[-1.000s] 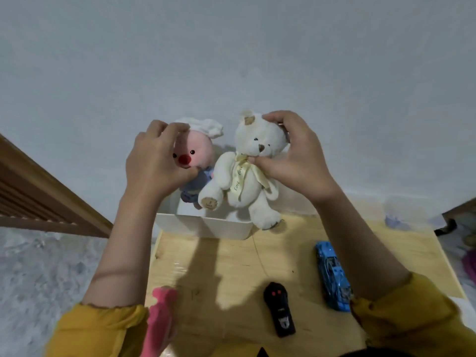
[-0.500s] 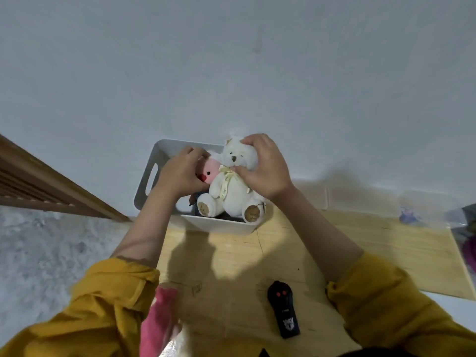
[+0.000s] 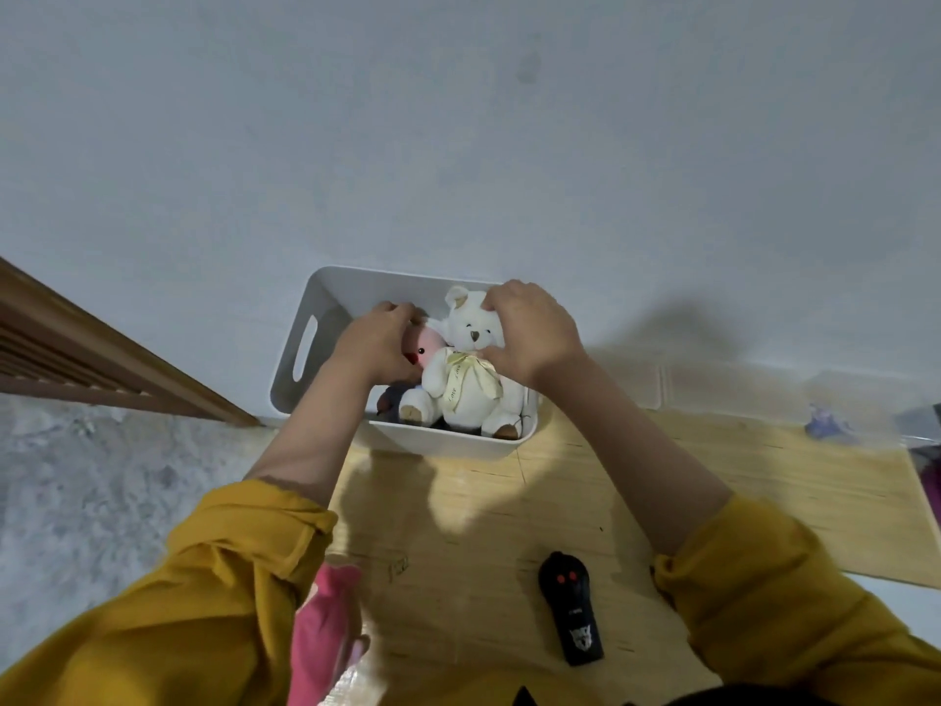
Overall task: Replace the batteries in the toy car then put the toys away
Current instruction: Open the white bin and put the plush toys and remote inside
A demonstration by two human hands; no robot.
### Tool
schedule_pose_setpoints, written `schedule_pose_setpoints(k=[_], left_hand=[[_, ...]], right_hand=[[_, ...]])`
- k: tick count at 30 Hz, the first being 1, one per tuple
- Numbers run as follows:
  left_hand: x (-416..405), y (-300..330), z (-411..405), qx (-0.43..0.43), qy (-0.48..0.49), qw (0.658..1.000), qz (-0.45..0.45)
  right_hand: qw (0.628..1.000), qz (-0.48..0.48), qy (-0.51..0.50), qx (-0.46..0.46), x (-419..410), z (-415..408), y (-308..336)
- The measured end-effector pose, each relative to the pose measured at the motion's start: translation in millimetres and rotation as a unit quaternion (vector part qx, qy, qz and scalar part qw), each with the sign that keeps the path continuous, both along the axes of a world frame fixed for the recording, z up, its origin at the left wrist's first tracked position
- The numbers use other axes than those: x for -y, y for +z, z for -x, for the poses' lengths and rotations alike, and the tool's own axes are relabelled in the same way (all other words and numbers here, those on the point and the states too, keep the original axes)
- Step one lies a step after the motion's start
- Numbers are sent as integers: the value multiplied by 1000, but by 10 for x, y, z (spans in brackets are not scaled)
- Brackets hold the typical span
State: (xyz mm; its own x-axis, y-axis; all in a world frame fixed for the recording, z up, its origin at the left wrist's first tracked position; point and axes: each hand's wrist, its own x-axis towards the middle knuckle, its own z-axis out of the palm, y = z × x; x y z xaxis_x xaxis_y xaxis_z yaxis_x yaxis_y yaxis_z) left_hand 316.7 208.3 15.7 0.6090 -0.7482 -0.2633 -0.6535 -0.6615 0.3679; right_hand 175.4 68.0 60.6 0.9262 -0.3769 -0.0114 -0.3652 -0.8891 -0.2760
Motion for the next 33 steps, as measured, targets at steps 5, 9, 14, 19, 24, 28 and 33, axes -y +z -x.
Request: schedule_pose_setpoints(k=[5, 9, 14, 19, 24, 28, 33], left_hand=[[-33, -25, -3, -36, 6, 999, -12], [-106, 41, 41, -54, 39, 997, -25], [-385, 342, 513, 36, 105, 981, 161], [-890, 277, 1213, 94, 149, 919, 353], [-1309, -103, 1646, 96, 191, 938, 274], [-1531, -326, 1807, 45, 272, 960, 44], [-1641, -405, 1983, -46, 365, 916, -162]], right_hand=[[989, 86, 23, -119, -7, 27, 9], [994, 63, 11, -85, -78, 182, 58], [984, -52, -29, 169, -341, 713, 49], [975, -53, -40, 212, -710, 1293, -226], [987, -98, -83, 100, -1013, 1824, -578], [985, -97, -140, -26, -1212, 2148, -845], [965, -100, -197, -139, -1382, 2375, -1036]])
